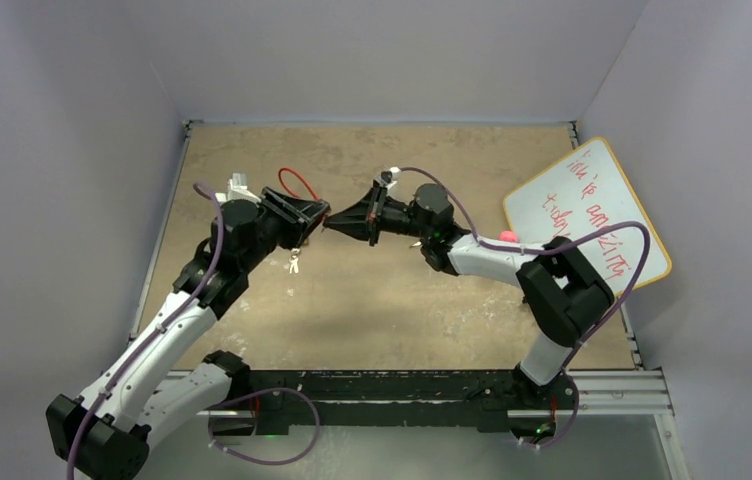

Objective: Unlock with the key

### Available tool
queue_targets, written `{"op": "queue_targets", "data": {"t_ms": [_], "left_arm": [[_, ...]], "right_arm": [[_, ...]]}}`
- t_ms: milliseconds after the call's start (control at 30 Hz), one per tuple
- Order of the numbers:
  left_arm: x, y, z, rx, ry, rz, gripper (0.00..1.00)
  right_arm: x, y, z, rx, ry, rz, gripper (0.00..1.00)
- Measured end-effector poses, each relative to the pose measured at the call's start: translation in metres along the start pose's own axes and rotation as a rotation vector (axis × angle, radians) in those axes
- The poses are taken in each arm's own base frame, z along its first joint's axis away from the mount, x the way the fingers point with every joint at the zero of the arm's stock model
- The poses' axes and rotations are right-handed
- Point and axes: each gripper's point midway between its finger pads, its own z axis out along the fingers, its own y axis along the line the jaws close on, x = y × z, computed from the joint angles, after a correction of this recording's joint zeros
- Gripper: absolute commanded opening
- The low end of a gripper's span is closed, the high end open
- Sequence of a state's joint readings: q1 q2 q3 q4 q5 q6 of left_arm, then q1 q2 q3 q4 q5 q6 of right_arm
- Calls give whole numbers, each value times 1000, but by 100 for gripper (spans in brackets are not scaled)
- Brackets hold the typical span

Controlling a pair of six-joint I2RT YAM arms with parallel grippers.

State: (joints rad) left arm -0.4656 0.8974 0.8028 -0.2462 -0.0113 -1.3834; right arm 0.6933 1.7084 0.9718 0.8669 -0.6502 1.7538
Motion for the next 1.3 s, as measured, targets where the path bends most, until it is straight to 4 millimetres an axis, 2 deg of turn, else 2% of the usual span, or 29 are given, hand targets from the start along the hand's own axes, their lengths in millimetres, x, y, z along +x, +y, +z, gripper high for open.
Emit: {"op": "queue_targets", "data": {"t_ms": [133,300,533,567,667,700,800,900,1067,1300], "left_arm": [[1,-28,-8,134,4,36,0],[1,-60,-20,292,2,60,0],[7,-75,-22,422,23,48,0],[8,-77,-22,433,25,42,0],[8,-82,-24,461,29,37,0],[8,-84,-25,468,28,38,0],[8,-87,-27,482,25,47,0],[7,-87,-29,488,15,68,0],[5,-90,-34,513,-10,134,0],[7,-100,-41,586,-38,289,0]], "right_arm": [[7,27,-8,-128,24,91,0],[17,57,-16,-261,47,84,0],[19,68,-26,-345,37,74,2],[20,69,-26,-349,39,72,7],[23,74,-29,-366,58,56,36],[23,76,-30,-376,61,51,42],[25,81,-36,-397,82,23,57],[19,79,-46,-390,81,-16,63],[15,73,-70,-334,18,-193,63],[22,73,-79,-168,-98,-672,61]]}}
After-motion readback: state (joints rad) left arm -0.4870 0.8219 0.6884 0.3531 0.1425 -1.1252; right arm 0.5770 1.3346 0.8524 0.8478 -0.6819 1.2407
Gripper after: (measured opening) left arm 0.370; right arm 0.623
